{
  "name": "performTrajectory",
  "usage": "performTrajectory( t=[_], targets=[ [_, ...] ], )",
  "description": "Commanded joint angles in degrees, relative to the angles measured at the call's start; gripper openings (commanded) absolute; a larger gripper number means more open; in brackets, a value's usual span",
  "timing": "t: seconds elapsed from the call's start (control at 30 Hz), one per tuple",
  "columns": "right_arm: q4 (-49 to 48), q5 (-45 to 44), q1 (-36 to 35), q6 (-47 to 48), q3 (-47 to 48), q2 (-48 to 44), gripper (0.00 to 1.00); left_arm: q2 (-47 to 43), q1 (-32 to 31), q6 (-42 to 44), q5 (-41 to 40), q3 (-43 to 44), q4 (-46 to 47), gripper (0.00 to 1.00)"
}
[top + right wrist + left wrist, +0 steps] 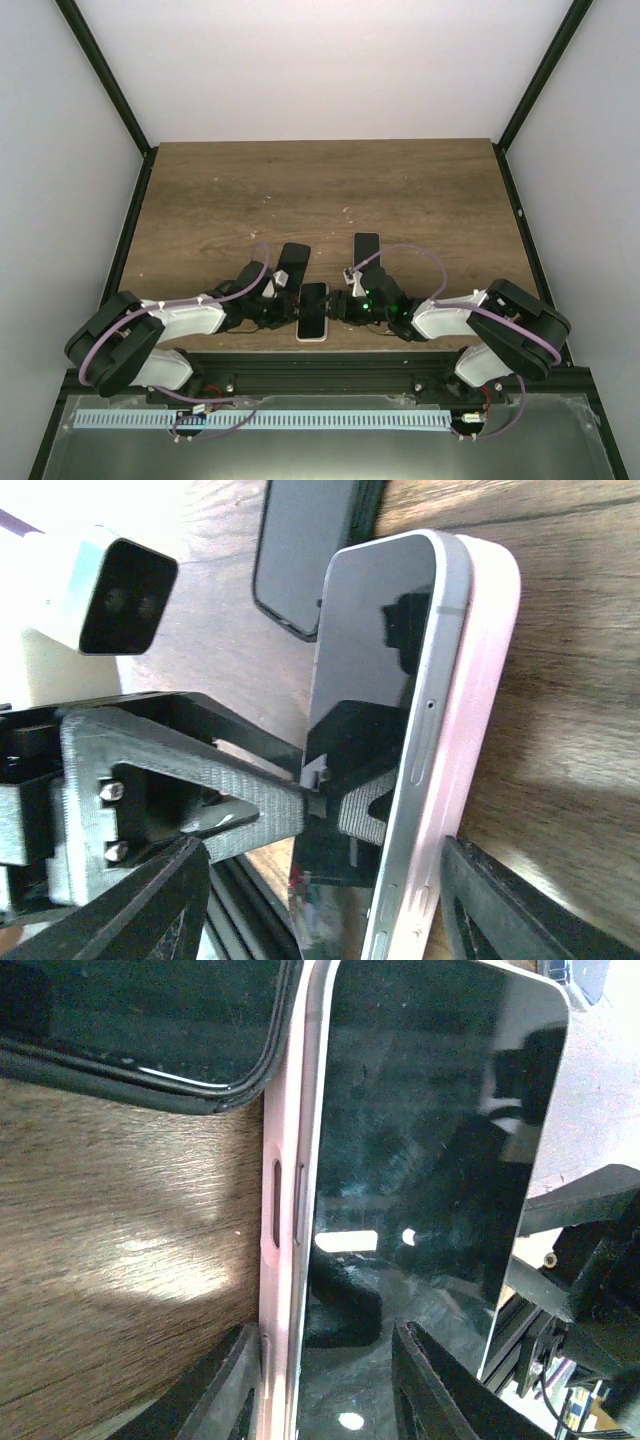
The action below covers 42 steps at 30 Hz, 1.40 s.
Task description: Put the phone into the phone case
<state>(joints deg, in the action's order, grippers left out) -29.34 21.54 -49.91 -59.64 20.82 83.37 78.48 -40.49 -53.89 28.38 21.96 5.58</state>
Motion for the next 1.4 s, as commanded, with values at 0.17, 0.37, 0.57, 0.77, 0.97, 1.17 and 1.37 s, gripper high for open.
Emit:
performTrajectory(
  t=[0.17,0.37,0.57,0.77,0.97,1.17,1.37],
  targets=[
    [-16.4,6.7,0.0,-4.6,-0.7,0.2,0.64,-2.0,-0.4,-1.5,1.8,-1.3,2.9,0.43],
    [-22.7,8.8,0.0,-7.1,-1.3,3.7,0.64,-3.4,-0.6,-2.5,1.8,-2.7,3.6,0.45],
    [-25.7,10.3,0.0,-8.3,-0.9,6.2,0.63,-3.8,-0.6,-2.8,1.7,-3.3,3.6,0.45],
    [-31.5,13.1,0.0,-10.7,-1.4,9.0,0.61,-3.8,-0.6,-2.3,1.6,-3.1,3.9,0.45],
    [-28.8,15.1,0.0,-9.3,-0.4,9.8,0.56,-4.4,-0.6,-1.1,0.2,-2.3,1.4,0.42],
    [-29.2,18.4,0.0,-7.4,0.1,11.4,0.48,-4.4,-0.6,-0.7,-0.1,-2.3,0.8,0.42],
    [-28.4,21.1,0.0,-5.8,1.2,13.4,0.45,-5.3,-0.6,-0.3,-1.0,-2.0,-0.7,0.42]
  ],
)
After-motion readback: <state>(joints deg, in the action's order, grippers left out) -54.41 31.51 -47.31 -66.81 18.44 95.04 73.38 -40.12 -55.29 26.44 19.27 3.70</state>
